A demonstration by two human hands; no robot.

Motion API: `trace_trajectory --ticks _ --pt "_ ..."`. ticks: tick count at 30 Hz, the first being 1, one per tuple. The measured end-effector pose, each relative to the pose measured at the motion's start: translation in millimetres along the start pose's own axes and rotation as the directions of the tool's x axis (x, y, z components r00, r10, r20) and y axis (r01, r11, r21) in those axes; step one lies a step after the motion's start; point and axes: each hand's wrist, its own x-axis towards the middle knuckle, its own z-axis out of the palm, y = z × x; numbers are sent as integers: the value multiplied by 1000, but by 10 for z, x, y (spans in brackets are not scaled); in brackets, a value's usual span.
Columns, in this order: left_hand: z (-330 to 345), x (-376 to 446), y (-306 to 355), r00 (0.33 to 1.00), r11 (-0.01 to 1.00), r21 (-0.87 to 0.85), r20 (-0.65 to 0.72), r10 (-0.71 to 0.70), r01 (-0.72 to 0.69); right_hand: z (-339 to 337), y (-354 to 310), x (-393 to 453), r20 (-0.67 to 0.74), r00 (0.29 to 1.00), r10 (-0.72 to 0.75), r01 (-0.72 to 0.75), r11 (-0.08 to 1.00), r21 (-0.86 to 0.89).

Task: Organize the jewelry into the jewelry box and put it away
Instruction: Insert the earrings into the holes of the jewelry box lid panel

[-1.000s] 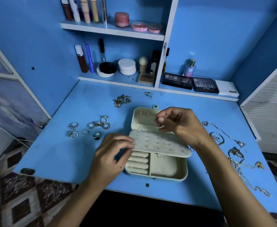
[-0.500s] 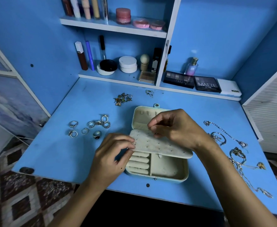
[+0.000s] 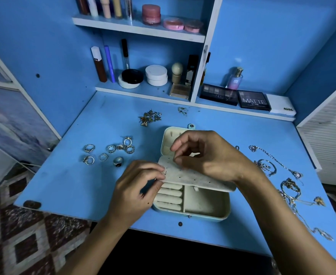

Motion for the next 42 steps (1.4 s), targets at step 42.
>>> trace_trajectory --ticks 42 --pt "-4 -17 -4 995 996 9 -33 -92 93 101 -235 35 159 987 22 25 957 -289"
